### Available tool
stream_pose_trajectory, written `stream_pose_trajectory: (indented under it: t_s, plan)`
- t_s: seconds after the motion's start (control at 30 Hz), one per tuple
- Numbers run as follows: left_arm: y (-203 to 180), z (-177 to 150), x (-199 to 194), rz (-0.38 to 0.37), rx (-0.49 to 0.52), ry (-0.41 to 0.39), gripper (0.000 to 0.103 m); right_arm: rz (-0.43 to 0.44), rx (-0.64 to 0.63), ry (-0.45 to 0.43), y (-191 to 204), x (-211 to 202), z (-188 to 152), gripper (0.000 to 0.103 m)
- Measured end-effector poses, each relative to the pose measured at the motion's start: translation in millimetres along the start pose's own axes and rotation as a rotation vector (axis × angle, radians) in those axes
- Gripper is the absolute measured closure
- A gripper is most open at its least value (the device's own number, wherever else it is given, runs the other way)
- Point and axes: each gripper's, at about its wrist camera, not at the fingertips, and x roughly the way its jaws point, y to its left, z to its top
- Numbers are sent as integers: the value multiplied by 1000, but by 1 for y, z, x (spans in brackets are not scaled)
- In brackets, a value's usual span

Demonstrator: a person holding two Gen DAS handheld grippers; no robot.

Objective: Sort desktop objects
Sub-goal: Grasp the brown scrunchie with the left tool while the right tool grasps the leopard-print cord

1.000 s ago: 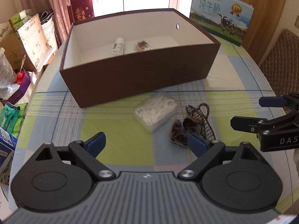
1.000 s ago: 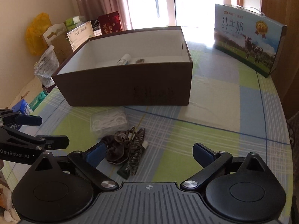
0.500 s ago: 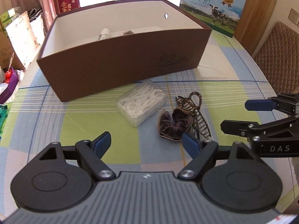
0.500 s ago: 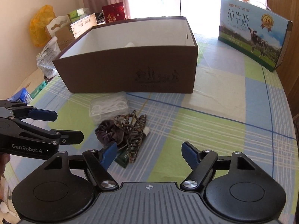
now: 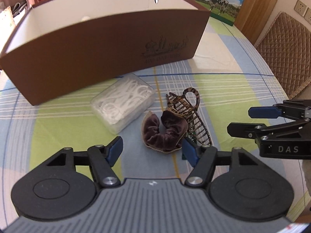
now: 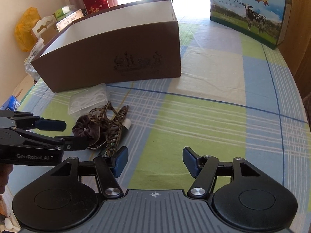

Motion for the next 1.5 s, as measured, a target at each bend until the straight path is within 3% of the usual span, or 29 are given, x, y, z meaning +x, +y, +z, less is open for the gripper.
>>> stream_pose_trajectory:
  t_s: [0.17,0.23,0.27,0.3,0.47,0.8,1.17,1.5]
  plan:
    - [-3,3,13,-3,12,11,42,13,30,-1,-5,3,3,42]
    - [-4,4,16,-13,20,10,50,28,51,-8,-6,3,5,42]
    - [-5,4,17,-20,23,9,61,35,59,-10,-7,3,6,42]
    - [-5,5,18,-25,24,9,65,38,62,-11,-7,3,7,42]
    - [-1,3,14,-38,31,-8,75,54,54,-19,-3,3,10,42]
    - [32,-16,-11,52,0,-5,77,112,-28,-17,24,11,15,41]
    - [78,-31,-27,152,-127,-5,77,166,-163,6,71,43,24,40]
    - [91,-29,-24,169,-160,-5,76,150,-95,24,88,75,29,42]
